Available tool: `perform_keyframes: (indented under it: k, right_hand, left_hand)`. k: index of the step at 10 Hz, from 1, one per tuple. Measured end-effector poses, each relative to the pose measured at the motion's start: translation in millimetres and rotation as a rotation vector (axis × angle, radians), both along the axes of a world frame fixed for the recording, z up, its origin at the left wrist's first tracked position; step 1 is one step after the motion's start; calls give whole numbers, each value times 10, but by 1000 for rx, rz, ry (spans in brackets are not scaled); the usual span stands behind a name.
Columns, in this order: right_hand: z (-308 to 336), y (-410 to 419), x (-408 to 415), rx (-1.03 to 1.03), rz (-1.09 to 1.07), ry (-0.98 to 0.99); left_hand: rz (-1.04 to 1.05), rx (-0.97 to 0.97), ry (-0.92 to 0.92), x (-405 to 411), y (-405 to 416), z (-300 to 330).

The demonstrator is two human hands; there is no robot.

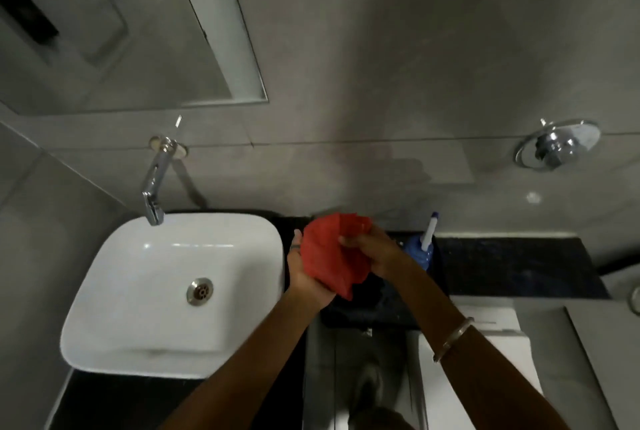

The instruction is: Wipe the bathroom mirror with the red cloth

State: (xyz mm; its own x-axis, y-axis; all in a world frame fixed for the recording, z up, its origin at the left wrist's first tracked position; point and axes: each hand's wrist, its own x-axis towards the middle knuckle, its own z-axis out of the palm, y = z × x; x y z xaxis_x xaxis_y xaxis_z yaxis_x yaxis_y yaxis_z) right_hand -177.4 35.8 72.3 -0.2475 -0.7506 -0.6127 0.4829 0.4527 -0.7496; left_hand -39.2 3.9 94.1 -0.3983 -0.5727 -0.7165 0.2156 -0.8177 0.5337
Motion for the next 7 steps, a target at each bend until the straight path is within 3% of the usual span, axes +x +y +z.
perform_keyframes:
  k: [1, 3, 5, 6, 7]
  right_hand:
    - [-526, 106, -74, 149, 23, 100]
    - [-1217, 45, -367, 153, 67, 148]
    - [-1526, 84, -452, 415, 344, 623]
    - [-1246, 92, -252, 238, 360, 819]
    - [-754, -68, -67, -83, 234, 1144]
  left_hand:
    - [40, 105, 18, -5, 115, -553]
    - [-155, 144, -168, -46, 105, -1263]
    - [-446, -60, -701, -184, 184, -1612]
    - [-484, -478, -688, -131, 240, -1324]
    - [-371, -1019, -751, 5, 75, -812]
